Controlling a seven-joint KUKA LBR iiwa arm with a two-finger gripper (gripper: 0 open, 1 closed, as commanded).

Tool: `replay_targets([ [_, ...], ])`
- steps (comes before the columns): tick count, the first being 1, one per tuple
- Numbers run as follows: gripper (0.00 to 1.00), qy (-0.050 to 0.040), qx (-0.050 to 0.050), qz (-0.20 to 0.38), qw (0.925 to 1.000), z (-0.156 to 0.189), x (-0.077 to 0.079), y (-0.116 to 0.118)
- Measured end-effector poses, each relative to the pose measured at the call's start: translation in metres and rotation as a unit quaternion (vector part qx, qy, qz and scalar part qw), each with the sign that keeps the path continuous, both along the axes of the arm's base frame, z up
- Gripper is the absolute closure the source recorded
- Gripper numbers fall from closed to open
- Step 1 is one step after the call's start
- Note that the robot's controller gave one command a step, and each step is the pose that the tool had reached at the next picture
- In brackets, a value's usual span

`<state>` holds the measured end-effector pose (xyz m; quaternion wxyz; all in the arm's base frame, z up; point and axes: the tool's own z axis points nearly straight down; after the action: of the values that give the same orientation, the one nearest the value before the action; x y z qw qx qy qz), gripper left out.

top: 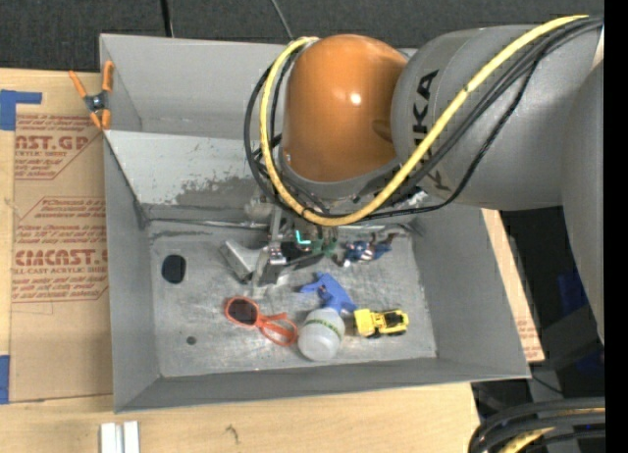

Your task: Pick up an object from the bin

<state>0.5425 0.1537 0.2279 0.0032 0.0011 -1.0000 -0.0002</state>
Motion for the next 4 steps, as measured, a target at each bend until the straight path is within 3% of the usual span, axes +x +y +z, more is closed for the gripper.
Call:
replay_targets([
  [1, 0.0, -0.0038, 0.001, -0.001, 1.0, 0.004, 0.002, -0.001],
  [2, 0.0, -0.0076, 0.001, 0.031, 0.9995, -0.026, 0.008, -0.009],
  [3, 0.0, -0.0068, 0.0, 0.058, 0.9983, -0.094, 0.031, -0.019],
  [4, 0.0, -0.0054, 0.001, 0.04, 0.9992, -0.152, 0.045, -0.021],
])
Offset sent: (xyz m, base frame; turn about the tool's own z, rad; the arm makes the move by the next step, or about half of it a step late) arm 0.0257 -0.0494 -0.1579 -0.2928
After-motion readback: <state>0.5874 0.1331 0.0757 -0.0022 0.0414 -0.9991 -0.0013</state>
